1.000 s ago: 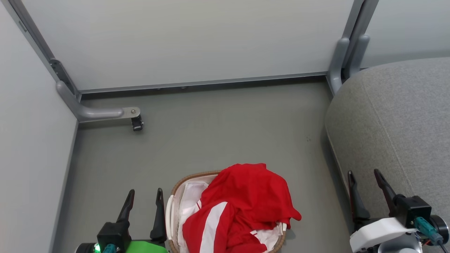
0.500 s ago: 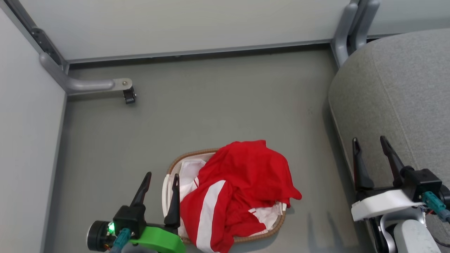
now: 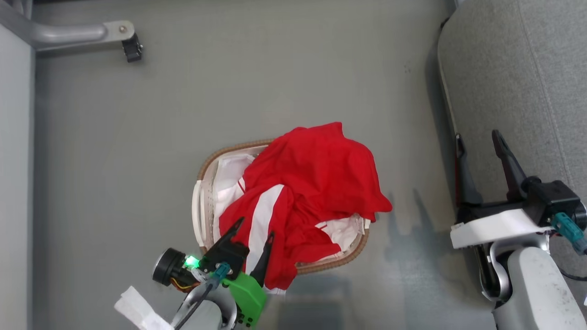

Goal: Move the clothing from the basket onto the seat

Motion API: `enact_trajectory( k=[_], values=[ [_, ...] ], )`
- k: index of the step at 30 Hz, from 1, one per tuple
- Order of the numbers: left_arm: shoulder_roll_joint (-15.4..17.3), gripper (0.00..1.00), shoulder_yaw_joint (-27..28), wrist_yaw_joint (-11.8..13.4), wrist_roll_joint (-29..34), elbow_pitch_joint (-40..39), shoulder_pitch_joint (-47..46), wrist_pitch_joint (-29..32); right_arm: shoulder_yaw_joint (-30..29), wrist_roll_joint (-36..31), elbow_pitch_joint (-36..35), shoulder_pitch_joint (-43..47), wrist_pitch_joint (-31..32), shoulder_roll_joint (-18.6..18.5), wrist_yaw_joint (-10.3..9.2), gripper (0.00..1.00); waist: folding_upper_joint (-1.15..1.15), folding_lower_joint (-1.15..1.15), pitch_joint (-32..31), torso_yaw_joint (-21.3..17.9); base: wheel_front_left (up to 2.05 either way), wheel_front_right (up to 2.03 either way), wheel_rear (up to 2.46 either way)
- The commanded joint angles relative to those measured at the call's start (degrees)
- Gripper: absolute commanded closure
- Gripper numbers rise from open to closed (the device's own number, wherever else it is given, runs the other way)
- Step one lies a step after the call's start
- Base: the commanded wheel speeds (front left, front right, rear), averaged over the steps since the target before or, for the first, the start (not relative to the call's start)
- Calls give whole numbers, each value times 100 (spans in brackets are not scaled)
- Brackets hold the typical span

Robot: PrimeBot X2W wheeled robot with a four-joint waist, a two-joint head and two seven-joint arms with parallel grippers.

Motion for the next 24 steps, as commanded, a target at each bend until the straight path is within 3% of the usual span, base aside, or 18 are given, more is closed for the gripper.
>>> enact_trajectory(
  k=[1,13,24],
  values=[
    [40,0,-60,-21,76,205,-283,-5,21,56,-40,-161,-28,-28,-2,0,0,0,639,-298,0,0,0],
    [107,0,-376,50,377,2075,-1418,128,278,356,-155,-711,-28,-24,-2,0,0,0,1551,-805,0,0,0],
    [85,0,-505,58,317,2945,-1926,419,446,563,-190,-938,-28,-24,-2,0,0,0,1872,-1033,0,0,0]
  ],
)
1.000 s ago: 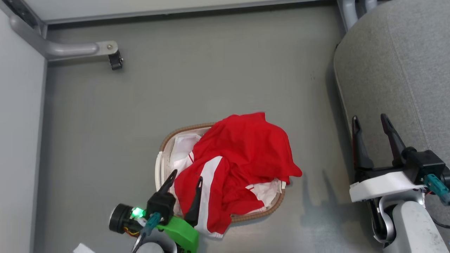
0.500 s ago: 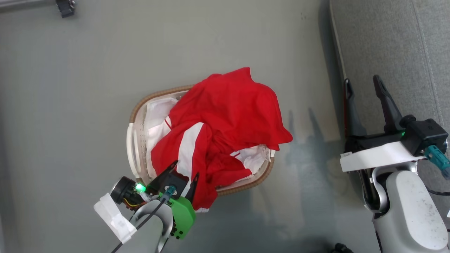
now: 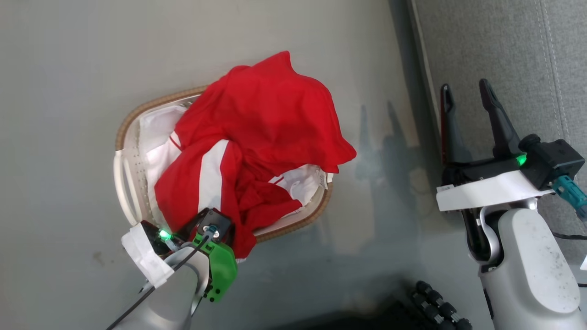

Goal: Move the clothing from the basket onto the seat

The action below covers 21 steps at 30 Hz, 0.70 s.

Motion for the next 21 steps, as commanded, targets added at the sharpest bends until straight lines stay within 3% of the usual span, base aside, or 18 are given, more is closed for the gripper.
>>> enact_trajectory(
  k=[1,5,17,18,19,20,21],
  values=[
    [56,0,-2,46,-18,98,-140,62,43,44,-31,-114,-28,-19,-3,0,0,-1,145,-140,0,0,0],
    [105,0,-62,155,28,302,-264,200,141,131,-19,-169,-28,-21,-4,0,0,-1,200,-219,0,0,0],
    [216,1,-144,832,80,566,-498,422,259,311,21,-184,-28,-20,-3,0,0,-1,224,-381,0,0,0],
    [221,22,-149,894,77,582,-506,450,266,318,26,-182,-28,-20,-4,0,0,-1,223,-393,0,0,0],
    [223,32,-154,938,76,593,-518,474,272,321,30,-183,-28,-20,-4,0,0,-1,222,-402,0,0,0],
    [228,60,-159,984,71,600,-539,503,281,336,29,-180,-28,-19,-4,0,0,-1,218,-414,0,0,0],
    [230,69,-167,1010,69,604,-550,528,286,344,28,-174,-28,-20,-4,0,0,-1,215,-423,0,0,0]
  ],
)
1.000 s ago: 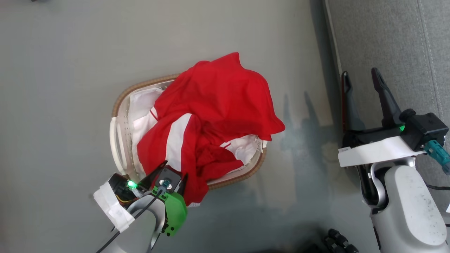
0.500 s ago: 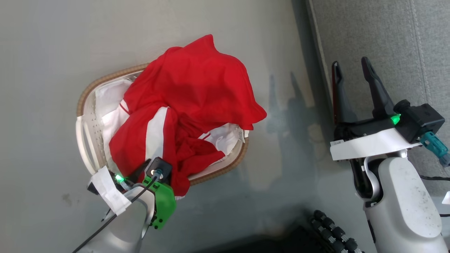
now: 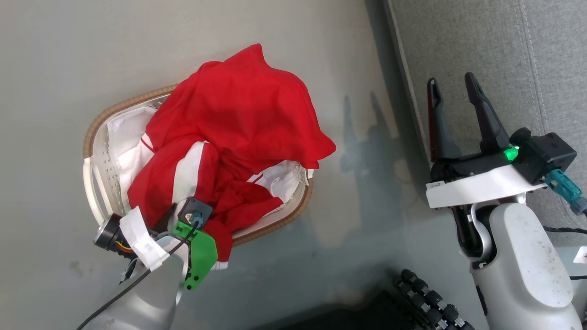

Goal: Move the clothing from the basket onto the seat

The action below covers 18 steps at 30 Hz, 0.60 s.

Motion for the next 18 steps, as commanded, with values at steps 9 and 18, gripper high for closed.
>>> enact_trajectory(
  k=[9,18],
  values=[
    [33,100,-26,2,-137,13,-112,-77,-32,63,64,39,-28,-21,-4,0,0,-1,-123,-25,0,0,0],
    [-97,100,30,-287,-426,-282,83,-686,-156,-86,186,146,-28,-22,-3,0,0,-1,-651,139,0,0,0]
  ],
)
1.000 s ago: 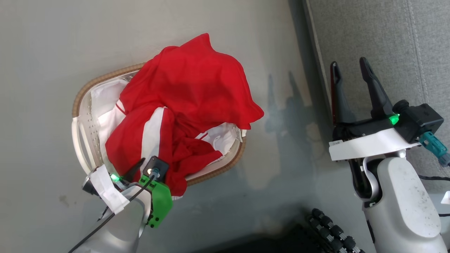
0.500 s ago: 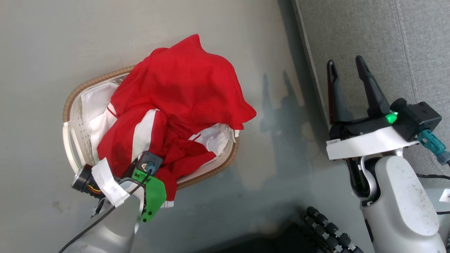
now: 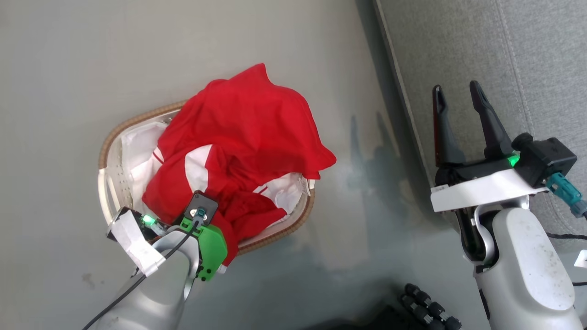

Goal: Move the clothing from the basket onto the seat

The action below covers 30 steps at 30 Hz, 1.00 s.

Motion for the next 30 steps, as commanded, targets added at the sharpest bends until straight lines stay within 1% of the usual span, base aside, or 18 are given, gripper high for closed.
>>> enact_trajectory(
  k=[1,5,9,14,21,26,30],
  values=[
    [-30,100,30,-55,-60,-96,92,-97,-52,-70,44,88,-28,-23,-2,0,0,0,-298,122,0,0,0],
    [-46,100,92,-175,-254,-449,248,-245,-164,-209,106,249,-28,-24,-3,0,0,0,-703,267,0,0,0],
    [-45,100,176,-282,-400,-1005,447,-278,-266,-383,172,439,-28,-23,-3,0,0,0,-1158,451,0,0,0],
    [88,100,282,-392,-545,-1998,851,-277,-306,-558,245,683,-28,-25,-3,0,0,0,-1724,633,0,0,0],
    [244,100,225,-491,-512,-2974,1199,-279,-240,-727,344,1037,-28,-24,-3,0,0,0,-2469,821,0,0,0],
    [345,100,191,-545,-512,-3384,1091,-234,-128,-739,412,1272,-28,-23,-2,0,0,0,-2932,914,0,0,0],
    [445,100,77,-633,-454,-3761,850,2,18,-767,460,1425,-28,-26,-3,0,0,0,-3241,963,0,0,0]
  ],
)
